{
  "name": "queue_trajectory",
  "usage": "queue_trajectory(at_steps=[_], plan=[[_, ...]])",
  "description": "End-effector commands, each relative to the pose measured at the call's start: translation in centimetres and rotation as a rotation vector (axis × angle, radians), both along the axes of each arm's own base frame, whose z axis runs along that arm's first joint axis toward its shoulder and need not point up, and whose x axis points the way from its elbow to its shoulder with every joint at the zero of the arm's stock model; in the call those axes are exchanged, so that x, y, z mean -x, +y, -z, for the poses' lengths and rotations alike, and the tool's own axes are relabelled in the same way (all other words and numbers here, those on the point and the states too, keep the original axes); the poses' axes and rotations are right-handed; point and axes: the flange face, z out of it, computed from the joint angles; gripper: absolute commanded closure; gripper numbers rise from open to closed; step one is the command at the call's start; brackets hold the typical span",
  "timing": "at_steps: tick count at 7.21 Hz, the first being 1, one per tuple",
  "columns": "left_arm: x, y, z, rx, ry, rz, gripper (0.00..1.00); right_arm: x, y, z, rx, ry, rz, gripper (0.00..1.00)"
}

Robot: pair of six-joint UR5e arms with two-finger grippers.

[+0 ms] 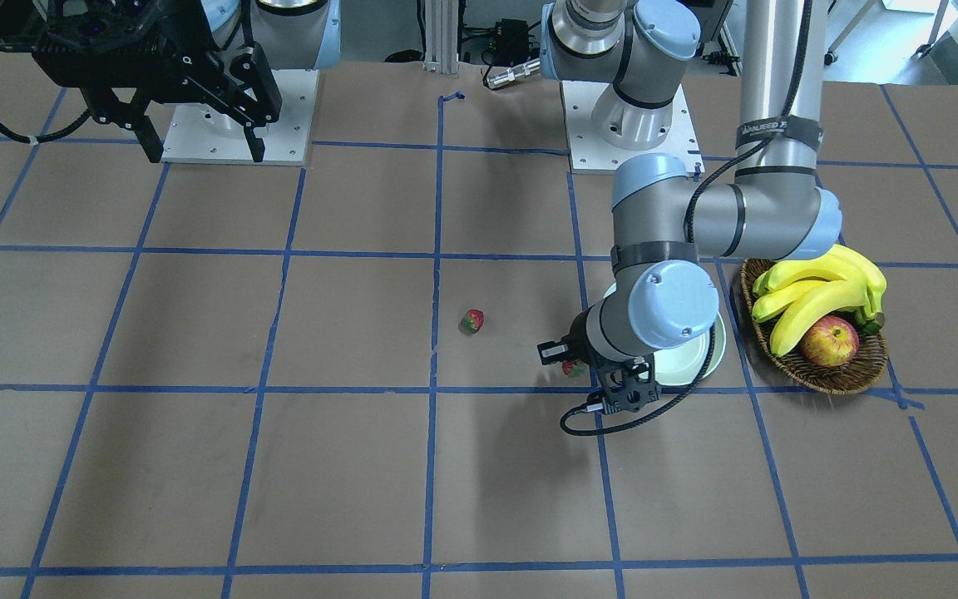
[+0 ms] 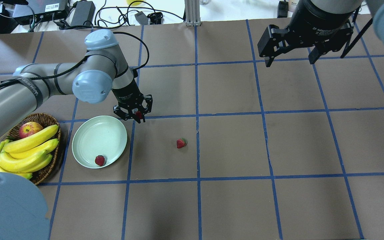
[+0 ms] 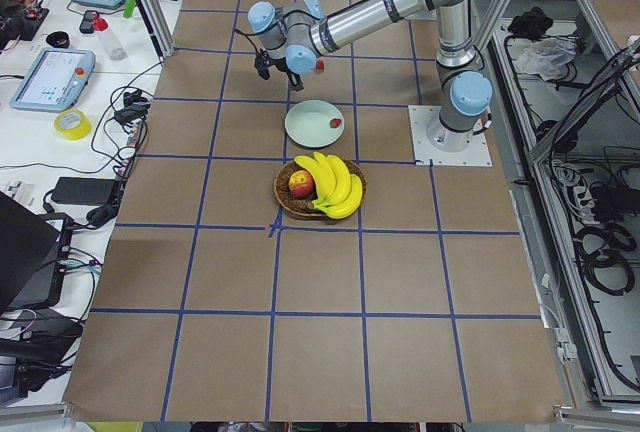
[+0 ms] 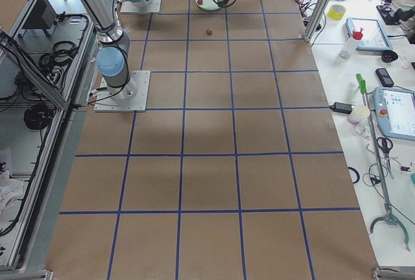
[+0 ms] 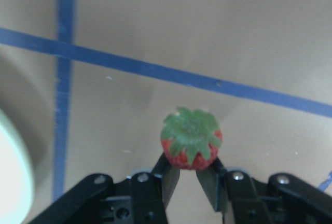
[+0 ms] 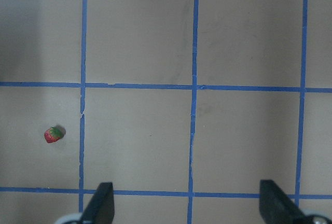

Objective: Collect all strawberries into plate
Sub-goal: 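Lower the strawberry over the plate and open the left gripper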

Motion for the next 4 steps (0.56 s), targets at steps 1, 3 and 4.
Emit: queue_trajectory(at_steps=[1, 3, 4], plan=[[-6.9, 1.5, -1.5, -0.084, -0.025, 0.055, 1.00, 0.0, 0.0, 0.0, 0.000, 0.000, 0.000, 0.00], [-10.8, 2.9, 0.0, -0.146, 0.002, 0.059, 1.00, 0.0, -0.1, 0.1, -0.002, 0.002, 0.000, 0.00], [-10.8, 2.8, 1.1, -0.165, 0.002, 0.043, 0.89, 0.0, 0.0, 0.0, 0.000, 0.000, 0.000, 0.00]])
